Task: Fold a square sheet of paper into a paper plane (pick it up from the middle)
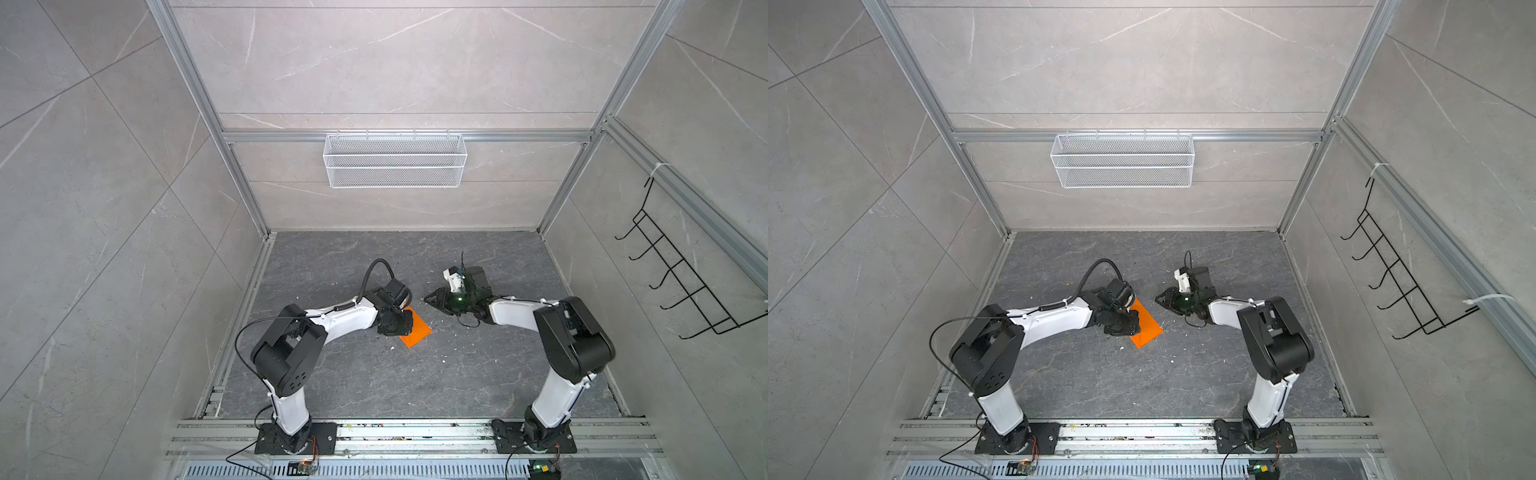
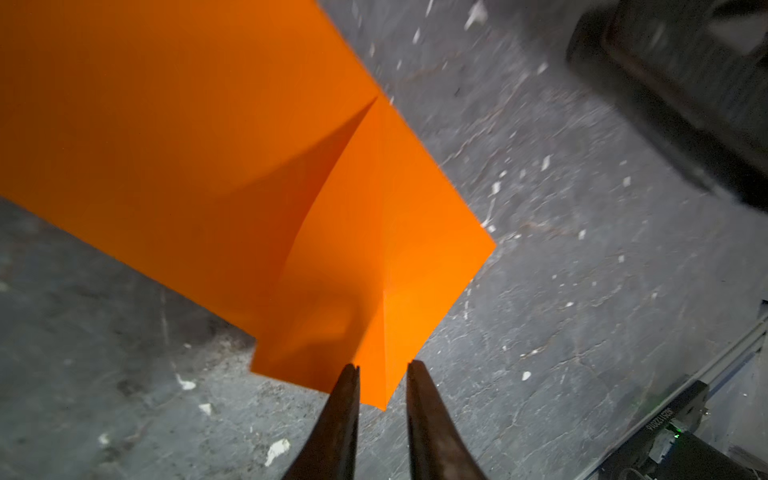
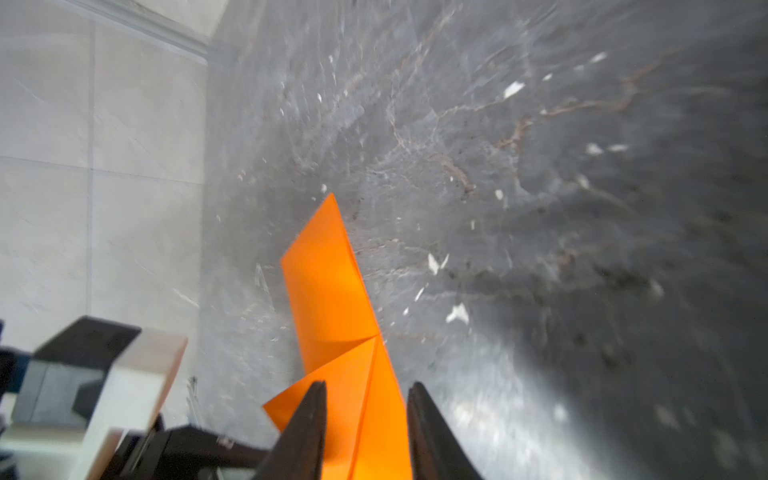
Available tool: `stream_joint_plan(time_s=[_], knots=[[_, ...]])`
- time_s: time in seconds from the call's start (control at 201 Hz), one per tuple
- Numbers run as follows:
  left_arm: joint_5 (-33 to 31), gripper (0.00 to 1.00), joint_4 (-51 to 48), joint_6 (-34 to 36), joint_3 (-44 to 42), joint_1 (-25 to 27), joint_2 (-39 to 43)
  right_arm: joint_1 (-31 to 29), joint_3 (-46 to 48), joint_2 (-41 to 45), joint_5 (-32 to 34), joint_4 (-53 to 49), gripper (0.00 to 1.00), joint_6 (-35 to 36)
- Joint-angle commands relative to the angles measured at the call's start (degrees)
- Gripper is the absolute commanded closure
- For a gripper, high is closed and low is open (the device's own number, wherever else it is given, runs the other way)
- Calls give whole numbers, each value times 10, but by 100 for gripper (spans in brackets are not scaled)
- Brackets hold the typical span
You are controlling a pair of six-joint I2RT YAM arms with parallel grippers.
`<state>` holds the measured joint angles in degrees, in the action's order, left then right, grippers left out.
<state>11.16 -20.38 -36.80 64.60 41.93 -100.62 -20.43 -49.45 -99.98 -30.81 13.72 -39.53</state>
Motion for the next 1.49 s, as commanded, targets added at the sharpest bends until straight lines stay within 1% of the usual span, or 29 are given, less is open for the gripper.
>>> stream_joint_plan(time_s=[0.0,0.065,0.134,0.249,0.338,0.398,0.493,0.602,0.712,0.906,0.961,1.07,1.304,1.488], knots=[[11,70,44,-17,6,-16,33,-10,45,48,48,-18,48,-11],[14,70,48,-24,5,-24,25,-15,63,66,50,-14,41,-12],[28,72,51,-27,6,-27,14,-26,70,75,48,-22,34,-10],[35,79,57,-28,7,-27,-6,-50,79,82,52,-16,29,-16],[30,85,61,-28,10,-28,-21,-65,76,73,51,-11,28,-22],[18,90,61,-31,8,-29,-29,-73,70,61,45,-12,30,-25],[-4,95,59,-36,1,-33,-39,-79,62,34,18,1,39,-34],[-1,99,60,-41,-8,-44,-48,-89,64,13,-8,34,46,-56],[0,100,75,-47,-26,-47,-49,-95,60,-5,-26,46,50,-56],[4,100,102,-64,-57,-52,-46,-97,49,-24,-36,46,52,-52],[10,100,111,-67,-65,-54,-48,-98,43,-30,-39,46,53,-51],[27,100,135,-76,-87,-58,-50,-98,34,-38,-34,47,55,-51],[75,100,179,-90,-139,-93,-47,-98,8,-62,0,40,57,-53],[86,100,191,-91,-164,-104,-47,-98,-19,-95,1,31,61,-55]])
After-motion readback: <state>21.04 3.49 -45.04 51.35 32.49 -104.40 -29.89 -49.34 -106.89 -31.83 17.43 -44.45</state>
